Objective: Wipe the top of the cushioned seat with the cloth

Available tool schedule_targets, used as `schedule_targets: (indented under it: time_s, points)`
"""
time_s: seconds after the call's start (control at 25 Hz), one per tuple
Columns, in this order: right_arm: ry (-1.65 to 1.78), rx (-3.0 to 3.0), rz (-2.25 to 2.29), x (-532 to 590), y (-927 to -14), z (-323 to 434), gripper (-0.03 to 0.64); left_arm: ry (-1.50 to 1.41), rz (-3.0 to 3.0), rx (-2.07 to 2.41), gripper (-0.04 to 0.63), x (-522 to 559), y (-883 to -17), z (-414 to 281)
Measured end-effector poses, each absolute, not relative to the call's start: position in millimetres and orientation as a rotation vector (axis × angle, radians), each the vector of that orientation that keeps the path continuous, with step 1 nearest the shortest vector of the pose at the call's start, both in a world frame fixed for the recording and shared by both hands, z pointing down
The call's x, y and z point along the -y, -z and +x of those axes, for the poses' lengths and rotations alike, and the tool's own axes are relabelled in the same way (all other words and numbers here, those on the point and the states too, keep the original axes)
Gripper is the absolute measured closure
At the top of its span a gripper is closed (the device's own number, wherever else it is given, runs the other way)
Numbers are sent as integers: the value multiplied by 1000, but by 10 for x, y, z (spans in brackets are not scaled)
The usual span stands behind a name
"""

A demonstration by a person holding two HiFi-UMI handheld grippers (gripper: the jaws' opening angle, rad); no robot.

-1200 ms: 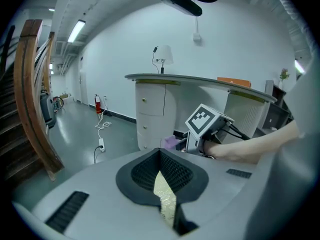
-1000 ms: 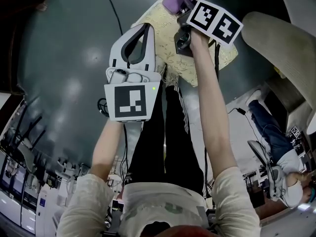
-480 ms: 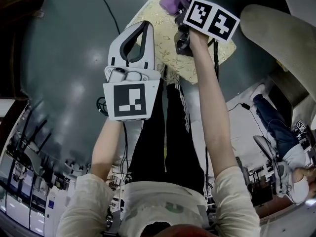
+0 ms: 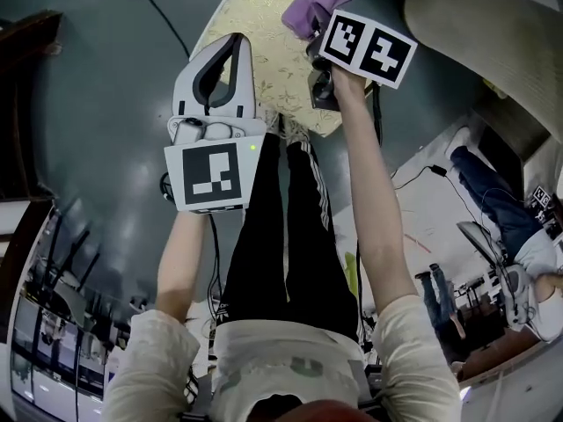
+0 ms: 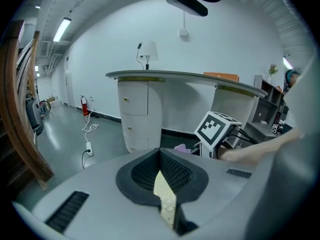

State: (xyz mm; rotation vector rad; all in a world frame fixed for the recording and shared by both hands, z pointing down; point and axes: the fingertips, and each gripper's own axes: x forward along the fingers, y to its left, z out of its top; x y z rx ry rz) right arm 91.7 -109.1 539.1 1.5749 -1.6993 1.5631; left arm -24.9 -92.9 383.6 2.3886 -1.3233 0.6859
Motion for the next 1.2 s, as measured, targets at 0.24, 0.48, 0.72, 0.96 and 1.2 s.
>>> schedule_targets:
  time_s: [0.24, 0.48, 0.72, 0.96, 1.2]
  points:
    - [-1543, 1651, 1623, 833, -5404, 1214, 528, -688, 2415, 1279, 589, 831, -3835, -60]
    - [-1509, 1611, 1658, 578, -5395, 1472, 528, -703, 2445, 1232, 589, 727, -3821, 73]
    - [-1476, 1589, 1669, 394, -5395, 1673, 528, -727, 2470, 1185, 589, 654, -3817, 195]
    - [-1455, 1563, 1664, 171, -5389, 1918, 528, -756, 2483, 1155, 589, 608, -3827, 275]
    - [-1419, 1510, 1665, -94, -5419, 2206, 528, -762, 2491, 1142, 589, 576, -3851, 334]
